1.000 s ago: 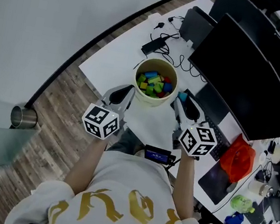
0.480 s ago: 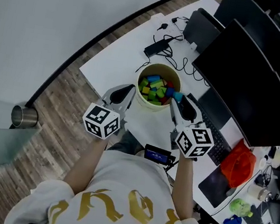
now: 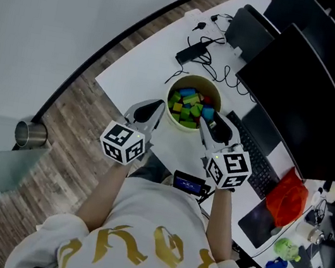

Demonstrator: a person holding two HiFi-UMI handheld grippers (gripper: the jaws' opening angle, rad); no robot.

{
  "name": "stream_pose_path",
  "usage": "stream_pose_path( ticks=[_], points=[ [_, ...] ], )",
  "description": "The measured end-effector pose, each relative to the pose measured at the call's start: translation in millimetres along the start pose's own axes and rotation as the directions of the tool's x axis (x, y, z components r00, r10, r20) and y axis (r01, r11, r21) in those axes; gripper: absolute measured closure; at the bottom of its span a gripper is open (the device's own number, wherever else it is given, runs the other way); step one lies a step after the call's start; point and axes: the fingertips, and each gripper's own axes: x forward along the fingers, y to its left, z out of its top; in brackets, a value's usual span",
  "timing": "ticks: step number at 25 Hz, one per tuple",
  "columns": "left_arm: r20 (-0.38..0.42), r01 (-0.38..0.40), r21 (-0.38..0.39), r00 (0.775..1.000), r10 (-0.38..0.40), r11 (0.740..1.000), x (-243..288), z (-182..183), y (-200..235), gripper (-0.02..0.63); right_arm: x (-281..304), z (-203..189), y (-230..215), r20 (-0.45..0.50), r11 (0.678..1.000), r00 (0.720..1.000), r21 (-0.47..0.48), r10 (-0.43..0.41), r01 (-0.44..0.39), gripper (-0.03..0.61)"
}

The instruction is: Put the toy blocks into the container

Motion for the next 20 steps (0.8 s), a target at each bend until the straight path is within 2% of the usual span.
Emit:
stream_pose_path(
  ticks=[20],
  points=[
    [-0.035,0.013,-0.020,0.999,-0.014,1.000,1.1,-12.7,3.4,0.607,1.9,-8.2,-8.1,-0.002,0.999,1.000,0.028,-0.029,0.029,0.399]
  ],
)
